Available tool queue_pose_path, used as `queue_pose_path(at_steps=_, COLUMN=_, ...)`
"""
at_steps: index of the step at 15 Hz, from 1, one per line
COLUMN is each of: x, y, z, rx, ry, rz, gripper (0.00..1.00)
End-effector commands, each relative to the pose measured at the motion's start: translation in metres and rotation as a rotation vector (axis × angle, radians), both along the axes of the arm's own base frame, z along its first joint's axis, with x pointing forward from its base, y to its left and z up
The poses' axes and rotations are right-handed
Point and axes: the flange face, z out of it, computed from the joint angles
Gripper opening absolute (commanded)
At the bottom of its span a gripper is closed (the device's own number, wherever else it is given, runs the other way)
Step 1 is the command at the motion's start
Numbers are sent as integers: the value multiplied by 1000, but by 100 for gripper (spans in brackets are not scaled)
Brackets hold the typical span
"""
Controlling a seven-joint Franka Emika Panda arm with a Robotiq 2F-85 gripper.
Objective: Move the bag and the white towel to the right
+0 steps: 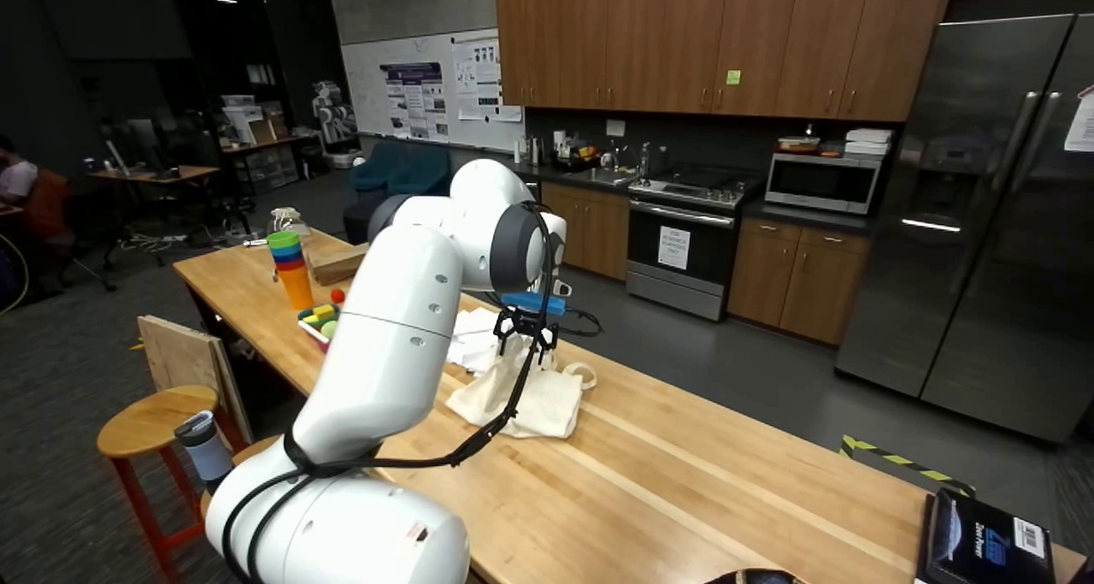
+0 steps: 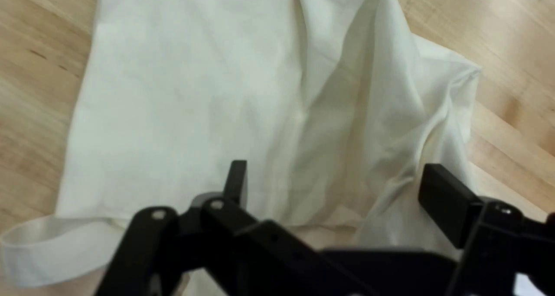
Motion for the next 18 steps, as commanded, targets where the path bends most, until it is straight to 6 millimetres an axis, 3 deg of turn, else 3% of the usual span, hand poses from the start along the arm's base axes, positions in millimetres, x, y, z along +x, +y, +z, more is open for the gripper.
queue_pose_path(at_steps=1, x=10, y=27, z=29, rx=69, ry=-25, rz=47, gripper=100)
queue_pose_path(at_steps=4, x=9, y=53, z=51, rx=94, ry=-37, rz=86, gripper=100)
queue_pose_path(at_steps=6, x=9, y=61, z=52, rx=113, ry=-13, rz=94, gripper=100)
queue_pose_path(at_steps=13, x=9, y=35, z=-2, rx=132, ry=213, rz=27, gripper=100)
queue_pose_path(at_steps=14, x=10, y=31, z=-7, rx=129, ry=217, rz=38, gripper=75)
queue_pose_path(at_steps=15, x=12, y=29, z=-10, rx=132, ry=223, rz=43, gripper=74)
queue_pose_path(at_steps=18, x=15, y=27, z=-14, rx=127, ry=224, rz=44, gripper=53)
